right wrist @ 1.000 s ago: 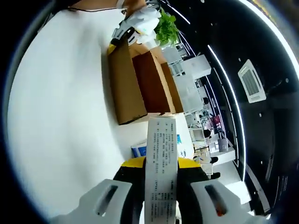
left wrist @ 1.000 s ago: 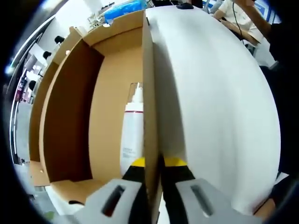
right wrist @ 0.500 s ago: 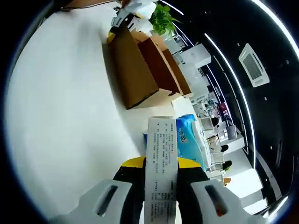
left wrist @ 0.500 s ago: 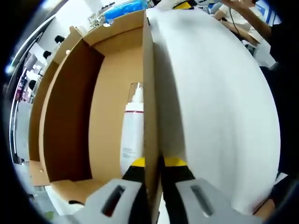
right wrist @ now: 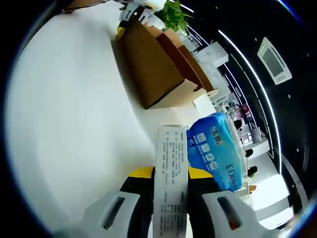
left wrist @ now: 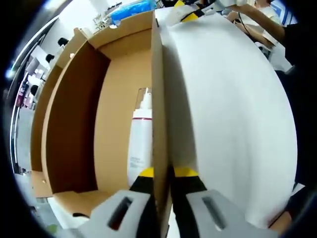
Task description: Operate the shoe box by opening the lid, removing the specified soft item, and placing it in the target area until the item is outside and the box remains undamaged.
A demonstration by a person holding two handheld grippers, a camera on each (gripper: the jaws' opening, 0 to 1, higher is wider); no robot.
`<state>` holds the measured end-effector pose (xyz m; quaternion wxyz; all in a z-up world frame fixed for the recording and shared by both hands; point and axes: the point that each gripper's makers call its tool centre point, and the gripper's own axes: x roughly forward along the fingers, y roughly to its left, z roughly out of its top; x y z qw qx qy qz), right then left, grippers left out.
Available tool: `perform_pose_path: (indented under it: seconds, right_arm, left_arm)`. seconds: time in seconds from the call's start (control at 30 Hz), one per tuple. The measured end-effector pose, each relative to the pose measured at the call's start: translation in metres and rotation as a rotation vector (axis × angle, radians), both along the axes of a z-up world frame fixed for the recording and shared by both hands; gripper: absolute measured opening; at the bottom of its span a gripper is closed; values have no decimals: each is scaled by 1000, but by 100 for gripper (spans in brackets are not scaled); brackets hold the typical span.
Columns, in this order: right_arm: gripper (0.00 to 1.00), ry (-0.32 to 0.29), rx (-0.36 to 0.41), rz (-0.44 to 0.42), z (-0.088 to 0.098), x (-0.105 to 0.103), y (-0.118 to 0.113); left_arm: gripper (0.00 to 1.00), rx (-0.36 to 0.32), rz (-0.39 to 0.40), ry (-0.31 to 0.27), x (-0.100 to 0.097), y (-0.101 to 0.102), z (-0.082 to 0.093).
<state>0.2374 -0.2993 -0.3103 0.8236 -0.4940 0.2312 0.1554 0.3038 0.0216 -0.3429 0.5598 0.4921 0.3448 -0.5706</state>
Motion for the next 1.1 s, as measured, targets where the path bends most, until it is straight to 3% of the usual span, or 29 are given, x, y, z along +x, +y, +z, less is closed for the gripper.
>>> perform_pose_path:
  seconds: [0.5,0.93,1.0,1.1]
  right_arm:
    - [22,59,6,-9,-9,-2,-1]
    - [23,134,59,-66,-9,-7,-2]
    - [23,141,61,-69,-9,-9,-2]
    - [23,141,107,-68,-6,-12,3]
  left_arm:
    - [3,1,2,-2,2,-1,0]
    - [3,2,-6,-7,1,-1,0]
    - [4,3,-36,-18,1,-2,0]
    - [4,5,-47,-22,1,-2,0]
